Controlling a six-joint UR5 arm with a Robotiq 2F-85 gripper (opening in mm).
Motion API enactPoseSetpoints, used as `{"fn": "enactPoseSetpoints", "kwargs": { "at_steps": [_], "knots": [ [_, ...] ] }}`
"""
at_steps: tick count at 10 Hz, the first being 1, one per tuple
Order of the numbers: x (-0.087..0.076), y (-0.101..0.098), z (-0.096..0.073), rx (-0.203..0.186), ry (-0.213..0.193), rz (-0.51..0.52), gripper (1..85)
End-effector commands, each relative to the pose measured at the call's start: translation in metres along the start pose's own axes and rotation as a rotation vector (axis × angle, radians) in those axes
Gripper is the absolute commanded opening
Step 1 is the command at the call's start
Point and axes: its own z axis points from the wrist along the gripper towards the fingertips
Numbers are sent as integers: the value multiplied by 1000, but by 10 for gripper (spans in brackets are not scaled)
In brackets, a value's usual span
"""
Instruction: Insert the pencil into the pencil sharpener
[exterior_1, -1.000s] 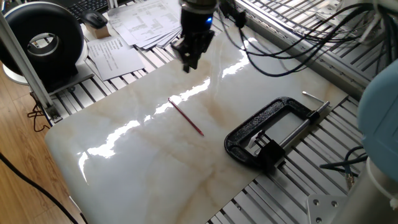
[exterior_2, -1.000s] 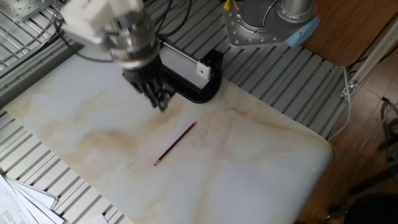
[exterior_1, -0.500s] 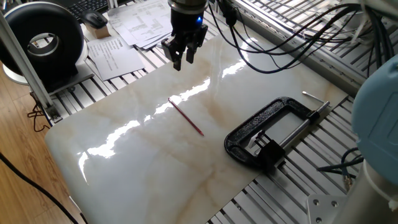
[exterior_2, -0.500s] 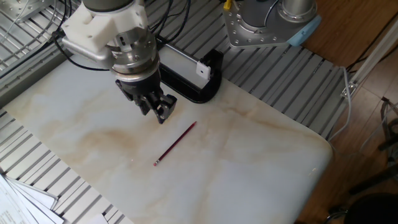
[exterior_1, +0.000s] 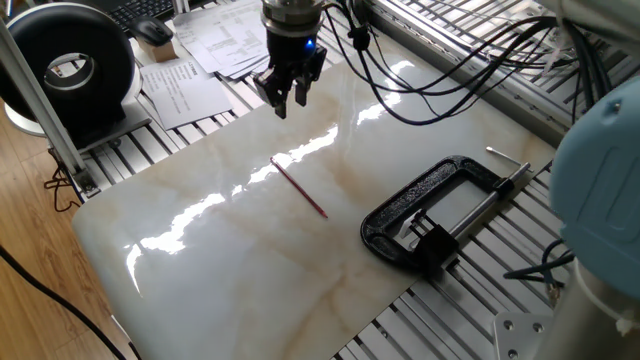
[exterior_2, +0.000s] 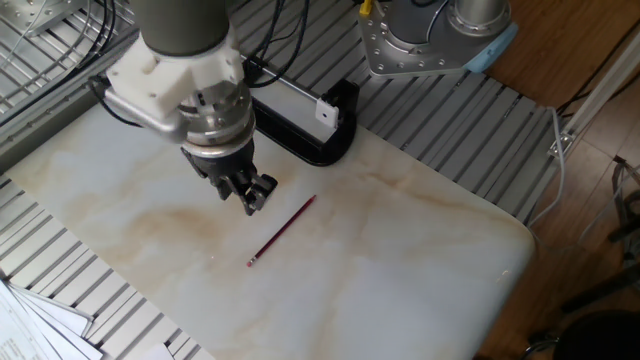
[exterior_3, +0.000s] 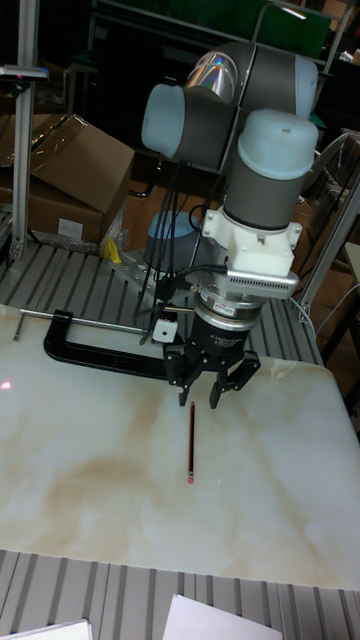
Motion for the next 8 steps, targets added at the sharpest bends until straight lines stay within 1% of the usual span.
{"fn": "enactPoseSetpoints", "kwargs": {
  "at_steps": [1,2,3,4,5,6,7,8],
  "knots": [
    [-7,1,4,0,-13,7,457],
    [-13,6,15,-4,-27,27,457],
    [-21,15,37,1,-36,48,457],
    [-25,17,59,46,-40,60,457],
    [-23,14,63,74,-28,58,457],
    [-16,21,63,48,1,47,453],
    [-11,26,63,26,18,24,453],
    [-13,30,63,12,13,4,453]
  ]
}}
